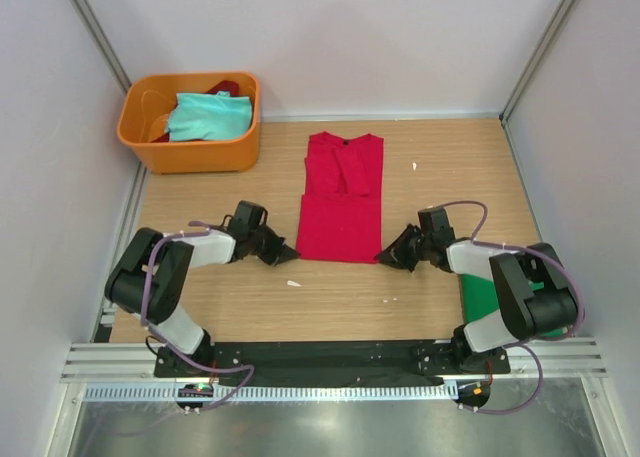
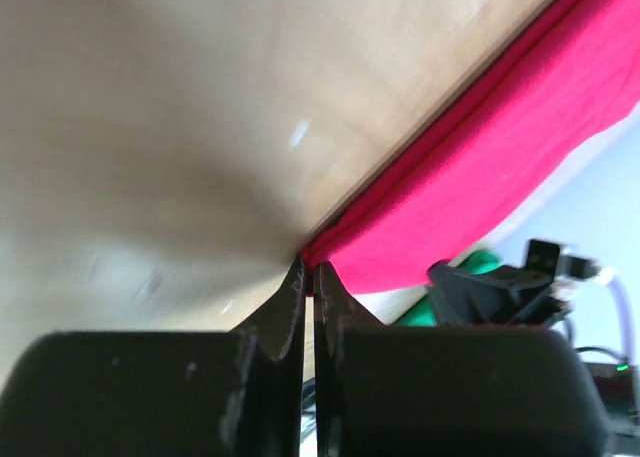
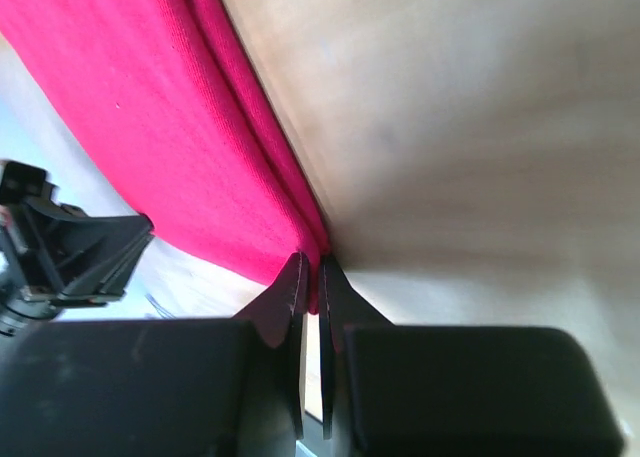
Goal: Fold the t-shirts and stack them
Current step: Fold the tshirt
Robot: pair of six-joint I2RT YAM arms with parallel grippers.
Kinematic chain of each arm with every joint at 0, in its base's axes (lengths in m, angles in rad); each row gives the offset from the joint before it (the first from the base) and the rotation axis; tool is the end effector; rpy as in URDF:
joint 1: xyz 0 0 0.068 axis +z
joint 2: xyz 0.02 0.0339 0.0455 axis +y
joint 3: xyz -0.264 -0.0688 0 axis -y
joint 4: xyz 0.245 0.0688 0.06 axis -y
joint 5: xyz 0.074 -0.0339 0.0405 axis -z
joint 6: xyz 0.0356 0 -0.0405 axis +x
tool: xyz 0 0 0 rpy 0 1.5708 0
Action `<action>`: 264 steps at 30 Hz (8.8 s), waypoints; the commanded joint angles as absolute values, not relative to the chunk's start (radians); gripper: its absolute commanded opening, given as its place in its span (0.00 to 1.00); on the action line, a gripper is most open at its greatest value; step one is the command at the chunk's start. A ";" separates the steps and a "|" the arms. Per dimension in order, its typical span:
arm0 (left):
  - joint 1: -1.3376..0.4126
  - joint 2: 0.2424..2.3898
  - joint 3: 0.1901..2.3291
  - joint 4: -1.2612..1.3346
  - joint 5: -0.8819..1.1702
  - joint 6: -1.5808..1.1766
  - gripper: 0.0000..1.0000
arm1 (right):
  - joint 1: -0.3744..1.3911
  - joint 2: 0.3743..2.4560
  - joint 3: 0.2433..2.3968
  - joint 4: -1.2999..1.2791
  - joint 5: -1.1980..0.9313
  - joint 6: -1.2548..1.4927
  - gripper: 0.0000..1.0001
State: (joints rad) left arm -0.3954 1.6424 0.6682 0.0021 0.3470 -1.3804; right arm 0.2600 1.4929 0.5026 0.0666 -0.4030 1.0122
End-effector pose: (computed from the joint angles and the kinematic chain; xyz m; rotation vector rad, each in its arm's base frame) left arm 0.2600 -0.1216 0.1191 -1.2147 2.5905 -1.0000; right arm 0.2364 0.0773 0.1196 0.8157 2.5668 0.9768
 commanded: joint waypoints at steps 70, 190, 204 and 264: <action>-0.373 1.940 1.680 -0.589 0.390 -0.885 0.00 | 0.121 1.716 1.344 -0.681 -0.611 0.574 0.02; -0.403 2.370 2.353 -0.676 0.166 -0.376 0.39 | 0.063 2.046 1.580 -0.606 -0.107 0.476 0.18; -0.462 2.002 1.869 -0.673 0.268 -0.377 0.42 | 0.057 1.852 1.379 -0.431 -0.248 0.379 0.63; -0.911 1.853 0.893 0.311 -0.242 -2.144 0.62 | -0.028 1.275 0.994 -0.581 -0.298 0.491 1.00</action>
State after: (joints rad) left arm -0.9096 1.8172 0.8871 0.2623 -0.1711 -1.9797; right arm -0.0322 1.2724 0.9791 -0.5991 -0.2974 0.4976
